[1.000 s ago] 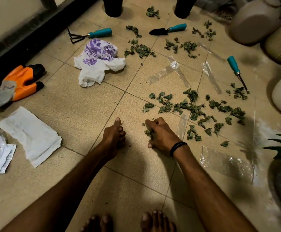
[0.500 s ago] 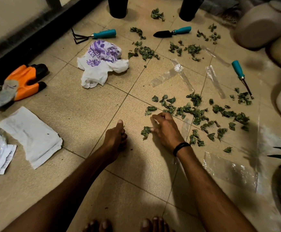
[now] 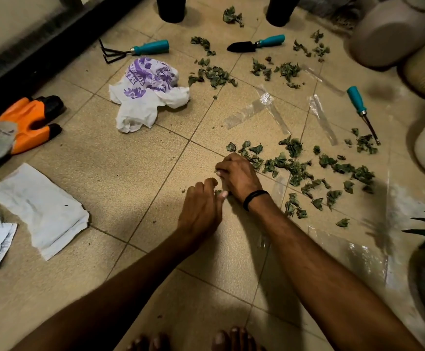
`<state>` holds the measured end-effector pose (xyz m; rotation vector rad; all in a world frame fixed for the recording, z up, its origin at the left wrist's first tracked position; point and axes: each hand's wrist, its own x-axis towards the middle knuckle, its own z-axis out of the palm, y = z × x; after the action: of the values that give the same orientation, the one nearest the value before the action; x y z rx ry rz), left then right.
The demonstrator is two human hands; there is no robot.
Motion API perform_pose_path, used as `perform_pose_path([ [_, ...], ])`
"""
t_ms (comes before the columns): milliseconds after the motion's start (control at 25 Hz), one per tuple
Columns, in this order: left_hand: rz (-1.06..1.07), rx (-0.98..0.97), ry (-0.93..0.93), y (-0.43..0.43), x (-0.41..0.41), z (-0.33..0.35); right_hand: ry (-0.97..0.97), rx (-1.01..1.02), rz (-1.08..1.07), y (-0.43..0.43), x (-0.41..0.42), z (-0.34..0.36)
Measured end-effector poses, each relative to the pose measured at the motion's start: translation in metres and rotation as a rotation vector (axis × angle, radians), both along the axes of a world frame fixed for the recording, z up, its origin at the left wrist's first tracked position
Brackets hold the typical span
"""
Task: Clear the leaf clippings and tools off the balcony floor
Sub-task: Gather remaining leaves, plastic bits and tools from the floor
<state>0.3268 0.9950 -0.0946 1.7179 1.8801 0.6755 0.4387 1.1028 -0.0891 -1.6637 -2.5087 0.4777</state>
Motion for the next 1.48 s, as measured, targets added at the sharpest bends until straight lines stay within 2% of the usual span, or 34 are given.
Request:
perform_pose_path([
  [120, -0.074, 0.015, 0.400, 0.004, 0.009, -0.015, 0.093, -0.023, -0.118, 0.002, 0.001, 0.008],
  [200, -0.112, 0.047, 0.554, 0.009, 0.009, -0.023, 0.216, -0.100, -0.270, 0.003, 0.009, 0.018],
  [360, -0.206, 0.124, 0.540, 0.016, 0.007, -0.029, 0.533, -0.245, -0.585, 0.006, 0.043, 0.032],
  [480, -0.188, 0.073, 0.453, 0.018, 0.002, -0.027, 0.617, -0.242, -0.747, 0.007, 0.065, 0.032],
  [560, -0.121, 0.000, 0.253, 0.022, 0.000, -0.019, 0.552, -0.187, -0.778, 0.005, 0.070, 0.025],
  [760, 0.161, -0.122, -0.499, 0.023, -0.022, -0.008, 0.274, -0.157, -0.626, -0.006, 0.054, 0.004],
  [840, 0.348, -0.313, -0.931, 0.027, -0.029, -0.001, 0.192, -0.125, -0.569, -0.010, 0.042, 0.000],
  [920, 0.471, -0.601, -1.434, 0.029, -0.034, 0.008, 0.134, -0.081, -0.544, -0.011, 0.035, -0.001],
  [1000, 0.459, -0.698, -1.702, 0.028, -0.039, 0.015, 0.155, -0.024, -0.542, -0.009, 0.035, -0.002],
  [1080, 0.439, -0.711, -1.834, 0.029, -0.041, 0.015, 0.178, -0.012, -0.529, -0.007, 0.037, -0.001],
  [1200, 0.466, -0.691, -1.897, 0.032, -0.038, 0.014, 0.263, -0.052, -0.576, -0.007, 0.043, 0.004],
  [1360, 0.440, -0.625, -1.812, 0.042, -0.033, 0.011, 0.305, -0.053, -0.610, -0.004, 0.052, 0.005],
  [1480, 0.398, -0.583, -1.772, 0.053, -0.034, 0.013, 0.284, -0.154, -0.563, 0.000, 0.053, 0.004],
])
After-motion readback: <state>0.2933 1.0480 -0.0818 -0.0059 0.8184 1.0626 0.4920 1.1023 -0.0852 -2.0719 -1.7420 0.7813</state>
